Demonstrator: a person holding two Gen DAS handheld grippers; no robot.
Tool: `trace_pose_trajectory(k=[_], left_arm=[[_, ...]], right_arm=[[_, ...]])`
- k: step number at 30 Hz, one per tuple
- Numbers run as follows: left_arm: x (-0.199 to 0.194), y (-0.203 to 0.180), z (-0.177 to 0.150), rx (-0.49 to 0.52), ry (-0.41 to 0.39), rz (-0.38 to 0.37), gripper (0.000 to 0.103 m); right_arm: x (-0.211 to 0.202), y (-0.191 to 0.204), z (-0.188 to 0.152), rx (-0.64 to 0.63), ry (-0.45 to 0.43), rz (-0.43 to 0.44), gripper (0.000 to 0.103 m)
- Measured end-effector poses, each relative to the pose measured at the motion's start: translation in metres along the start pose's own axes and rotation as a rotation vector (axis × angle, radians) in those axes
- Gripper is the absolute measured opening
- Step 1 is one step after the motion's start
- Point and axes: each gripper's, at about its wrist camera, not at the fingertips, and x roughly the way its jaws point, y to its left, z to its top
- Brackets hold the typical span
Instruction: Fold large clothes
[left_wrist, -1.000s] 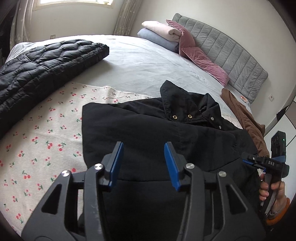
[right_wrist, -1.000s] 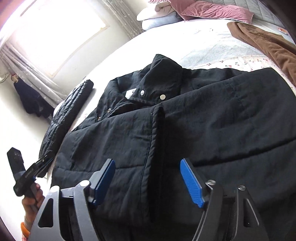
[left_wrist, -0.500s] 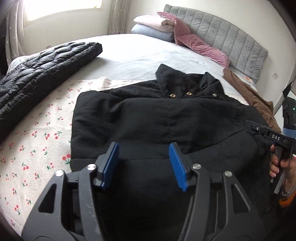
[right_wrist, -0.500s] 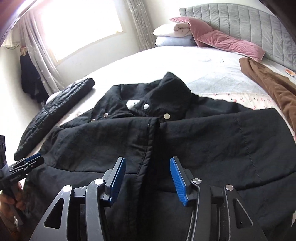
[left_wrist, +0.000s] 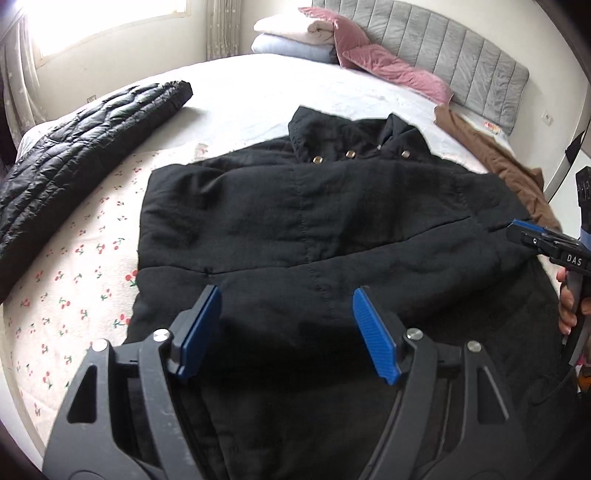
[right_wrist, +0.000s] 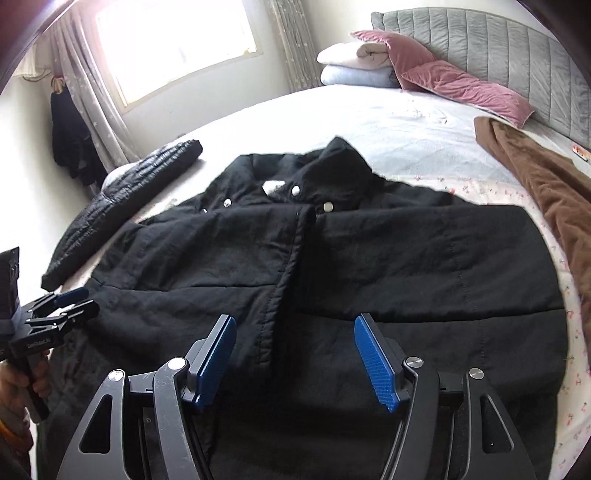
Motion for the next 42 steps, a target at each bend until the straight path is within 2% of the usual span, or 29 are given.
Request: trace_pose_trajectory(k=[1, 3, 6, 11, 17, 24, 28, 35, 39, 42], left_arm=[[-0.018, -0.001, 0.0, -0.012, -0.022, -0.004, 0.086], [-0.052, -0.002, -0.001, -0.032, -0.057, -0.003, 0.091], [-0.099, -0.004, -0.011, -0.061, -0.071, -0.029, 0.102], [-0.152, -0.003, -0.047, -0.107, -0.03, -0.047, 0.102], [-0.194, 0.01, -0.097, -0.177, -0.003, -0.041, 0.102], [-0.214, 0.026, -0.156, -0.226, 0.029, -0.062, 0.102], [-0.21, 0.042, -0.189, -0.281, 0.063, -0.054, 0.102], [-0.198, 0.069, -0.236, -0.374, 0.125, -0.083, 0.102], [-0.192, 0.08, -0.253, -0.433, 0.152, -0.142, 0.102], [-0.187, 0.083, -0.261, -0.454, 0.176, -0.192, 0.102]], right_arm=[[-0.019, 0.0, 0.002, -0.009, -0.019, -0.001, 0.072], [-0.057, 0.001, 0.003, -0.037, -0.049, -0.01, 0.081], [-0.111, 0.001, -0.007, -0.077, -0.078, -0.013, 0.085], [-0.178, -0.006, -0.043, -0.112, -0.079, 0.004, 0.088], [-0.227, -0.026, -0.097, -0.096, -0.045, 0.009, 0.089], [-0.249, -0.062, -0.154, 0.002, 0.0, 0.05, 0.089], [-0.247, -0.083, -0.184, 0.058, 0.037, 0.043, 0.089], [-0.243, -0.113, -0.23, 0.155, 0.11, 0.051, 0.089], [-0.245, -0.126, -0.248, 0.197, 0.128, 0.085, 0.089], [-0.247, -0.134, -0.258, 0.221, 0.147, 0.078, 0.089]])
